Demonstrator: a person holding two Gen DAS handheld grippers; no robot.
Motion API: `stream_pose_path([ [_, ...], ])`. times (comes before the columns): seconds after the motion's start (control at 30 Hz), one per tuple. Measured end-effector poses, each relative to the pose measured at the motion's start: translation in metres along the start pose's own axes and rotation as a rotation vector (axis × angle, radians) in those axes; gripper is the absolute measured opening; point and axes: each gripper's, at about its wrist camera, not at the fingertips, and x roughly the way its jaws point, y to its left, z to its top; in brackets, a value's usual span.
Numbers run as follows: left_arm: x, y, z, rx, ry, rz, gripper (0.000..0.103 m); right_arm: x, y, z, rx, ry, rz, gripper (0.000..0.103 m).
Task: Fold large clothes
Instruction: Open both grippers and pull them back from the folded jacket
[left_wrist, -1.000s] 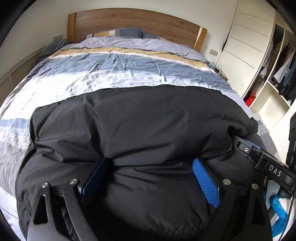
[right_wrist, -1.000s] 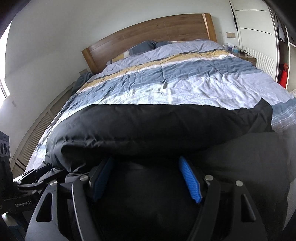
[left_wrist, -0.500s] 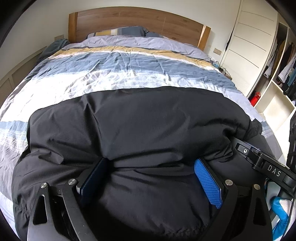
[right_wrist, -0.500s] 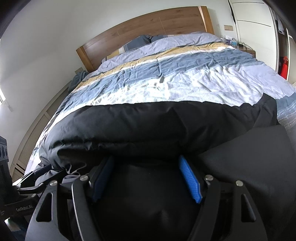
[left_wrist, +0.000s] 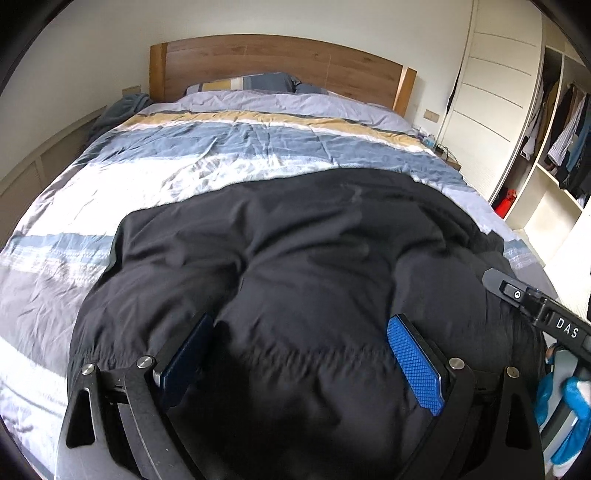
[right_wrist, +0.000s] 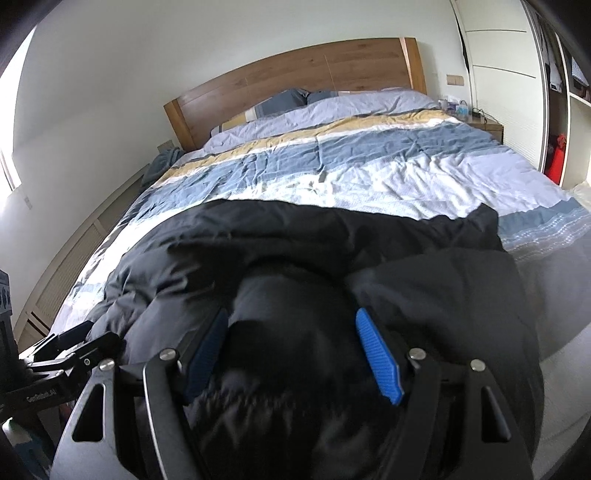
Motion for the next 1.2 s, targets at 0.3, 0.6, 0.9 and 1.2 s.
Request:
stream_pose_path([
  [0.3,-0.043,0.005,-0.019,-0.025,-0.026,0.013,0.094,-0.035,0.004,-0.011,-0.005,0.020,-0.022,0.071],
  [0.6,-0.130,-0.005,-0.054,-0.027,-0.118,0.071,0.094,-0.119,0.033,-0.043,-0.093,-0.009,-0.051,0.071],
  [0.9,-0.220,-0.021,-0.100,-0.046,-0.205,0.106,0.094,-0.200,0.047,-0.090,-0.140,-0.030,-0.085,0.071],
  [1.2,-0.290,-0.037,-0.140,-0.015,-0.276,0.128,0.098,-0.272,0.058,-0.135,-0.141,-0.065,-0.099,0.071],
])
